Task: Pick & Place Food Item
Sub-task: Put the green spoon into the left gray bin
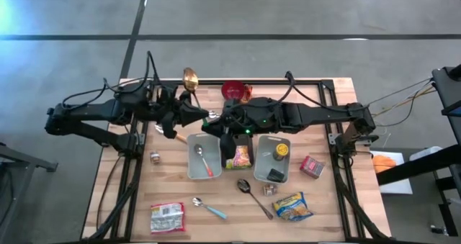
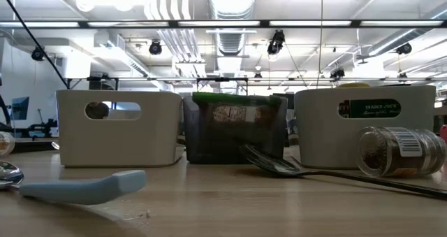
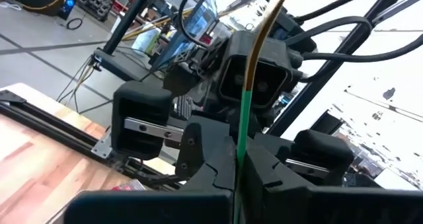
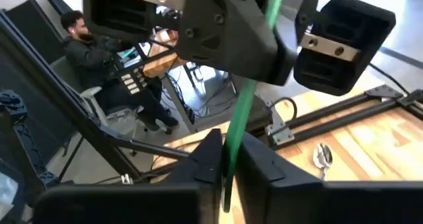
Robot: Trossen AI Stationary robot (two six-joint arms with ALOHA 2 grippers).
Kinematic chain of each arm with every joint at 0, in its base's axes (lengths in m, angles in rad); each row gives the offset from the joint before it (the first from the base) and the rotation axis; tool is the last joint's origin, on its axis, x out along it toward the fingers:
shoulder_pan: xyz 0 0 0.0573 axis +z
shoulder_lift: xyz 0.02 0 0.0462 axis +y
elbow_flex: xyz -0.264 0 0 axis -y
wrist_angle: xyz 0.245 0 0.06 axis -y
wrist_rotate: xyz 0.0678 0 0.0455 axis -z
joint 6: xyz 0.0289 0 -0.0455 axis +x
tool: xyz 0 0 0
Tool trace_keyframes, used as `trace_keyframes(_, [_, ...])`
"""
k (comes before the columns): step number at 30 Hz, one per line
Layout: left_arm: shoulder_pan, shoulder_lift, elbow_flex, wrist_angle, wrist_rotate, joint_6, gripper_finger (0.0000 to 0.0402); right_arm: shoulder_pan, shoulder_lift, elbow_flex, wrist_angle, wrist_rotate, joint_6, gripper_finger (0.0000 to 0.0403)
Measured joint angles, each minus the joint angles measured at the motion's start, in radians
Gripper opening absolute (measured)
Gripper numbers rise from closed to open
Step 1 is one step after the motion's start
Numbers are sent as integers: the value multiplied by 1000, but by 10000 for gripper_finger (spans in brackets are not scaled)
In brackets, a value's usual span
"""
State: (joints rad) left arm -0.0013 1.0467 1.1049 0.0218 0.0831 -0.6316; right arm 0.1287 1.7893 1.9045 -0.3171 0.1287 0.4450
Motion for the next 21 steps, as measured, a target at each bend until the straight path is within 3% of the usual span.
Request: trace_keyframes(21, [0,3,-2,-92,22,-8,0,-1,-23,6,-176,-48,48,9])
